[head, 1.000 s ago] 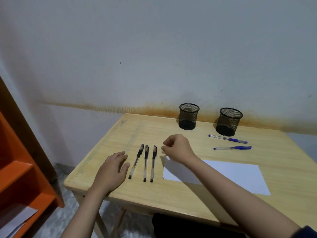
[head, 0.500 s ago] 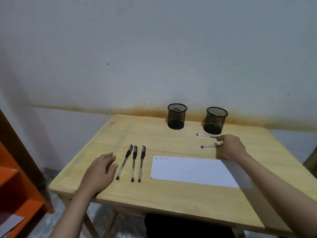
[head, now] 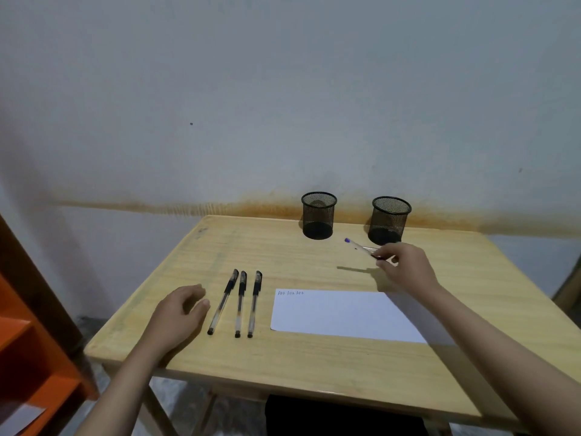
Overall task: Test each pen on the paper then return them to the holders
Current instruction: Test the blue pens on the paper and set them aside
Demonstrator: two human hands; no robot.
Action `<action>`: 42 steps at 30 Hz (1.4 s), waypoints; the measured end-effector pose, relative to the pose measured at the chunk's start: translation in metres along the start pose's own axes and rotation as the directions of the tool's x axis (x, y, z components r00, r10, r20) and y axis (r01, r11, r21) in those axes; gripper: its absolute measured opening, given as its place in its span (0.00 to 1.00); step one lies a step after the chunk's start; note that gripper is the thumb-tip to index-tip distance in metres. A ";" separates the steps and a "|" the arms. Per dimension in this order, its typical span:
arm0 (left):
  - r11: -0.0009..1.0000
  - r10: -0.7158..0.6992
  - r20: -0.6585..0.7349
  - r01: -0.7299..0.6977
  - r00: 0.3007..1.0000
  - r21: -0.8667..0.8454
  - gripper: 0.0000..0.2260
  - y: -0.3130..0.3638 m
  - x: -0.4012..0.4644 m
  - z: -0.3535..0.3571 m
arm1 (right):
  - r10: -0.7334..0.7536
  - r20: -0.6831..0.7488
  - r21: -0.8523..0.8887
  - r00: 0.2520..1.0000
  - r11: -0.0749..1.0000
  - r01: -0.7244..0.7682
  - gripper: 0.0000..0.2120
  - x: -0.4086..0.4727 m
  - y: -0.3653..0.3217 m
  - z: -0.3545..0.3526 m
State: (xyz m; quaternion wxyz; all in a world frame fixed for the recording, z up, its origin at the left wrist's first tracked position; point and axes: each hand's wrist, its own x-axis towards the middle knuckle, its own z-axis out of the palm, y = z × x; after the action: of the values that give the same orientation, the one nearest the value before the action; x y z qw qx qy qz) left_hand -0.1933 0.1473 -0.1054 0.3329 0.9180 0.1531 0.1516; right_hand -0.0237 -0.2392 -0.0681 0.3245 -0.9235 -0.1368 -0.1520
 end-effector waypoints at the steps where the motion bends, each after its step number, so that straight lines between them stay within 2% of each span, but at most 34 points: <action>1: 0.999 -0.024 -0.018 0.023 1.000 -0.035 0.16 0.006 -0.001 -0.001 | -0.012 0.000 0.101 1.000 0.995 0.012 0.07 -0.005 -0.010 -0.002; 3: 0.996 -0.031 -0.069 0.025 0.997 -0.082 0.16 0.025 -0.005 0.001 | -0.008 0.009 0.291 1.000 0.957 0.005 0.06 -0.016 -0.032 -0.006; 6: 0.980 0.038 -0.136 -0.064 0.990 -0.190 0.13 0.070 -0.014 0.010 | 0.044 0.048 0.522 0.998 0.850 -0.063 0.06 -0.035 -0.063 -0.008; 9: 0.947 0.155 -0.099 -0.177 0.983 -0.268 0.13 0.116 -0.030 0.023 | 0.051 0.111 0.657 0.993 0.746 -0.111 0.08 -0.053 -0.084 -0.011; 13: 0.908 0.286 0.000 -0.271 0.958 -0.318 0.15 0.155 -0.049 0.043 | 0.053 0.174 0.761 0.983 0.627 -0.168 0.08 -0.071 -0.098 -0.014; 18: 0.852 0.382 -0.080 -0.385 0.921 -0.354 0.10 0.167 -0.051 0.054 | 0.105 0.248 0.830 0.963 0.490 -0.267 0.05 -0.081 -0.099 -0.014; 23: 0.835 0.425 -0.112 -0.437 0.898 -0.335 0.05 0.172 -0.051 0.053 | 0.078 0.260 0.837 0.962 0.478 -0.265 0.04 -0.088 -0.102 -0.008; 26: 0.861 0.386 -0.064 -0.384 0.920 -0.335 0.03 0.170 -0.051 0.051 | 0.040 0.234 0.816 0.971 0.535 -0.218 0.06 -0.091 -0.102 -0.002; 29: 0.883 0.347 0.009 -0.323 0.938 -0.339 0.03 0.172 -0.053 0.051 | 0.081 0.235 0.803 0.969 0.545 -0.240 0.05 -0.088 -0.101 0.002; 35: 0.884 0.195 0.105 -0.129 0.975 -0.448 0.03 0.184 -0.049 0.053 | 0.142 0.344 0.849 0.928 0.376 -0.372 0.09 -0.077 -0.101 0.014; 42: 0.916 0.148 0.092 -0.101 0.985 -0.389 0.08 0.191 -0.041 0.050 | 0.189 0.436 0.858 0.880 0.206 -0.469 0.11 -0.066 -0.114 0.025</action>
State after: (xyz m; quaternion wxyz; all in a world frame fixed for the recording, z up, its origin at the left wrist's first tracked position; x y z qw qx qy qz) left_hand -0.1767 -0.0362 -0.0234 0.5041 0.8506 0.0413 0.1441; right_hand -0.1191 -0.1478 -0.0474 0.8125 -0.5640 -0.0354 0.1433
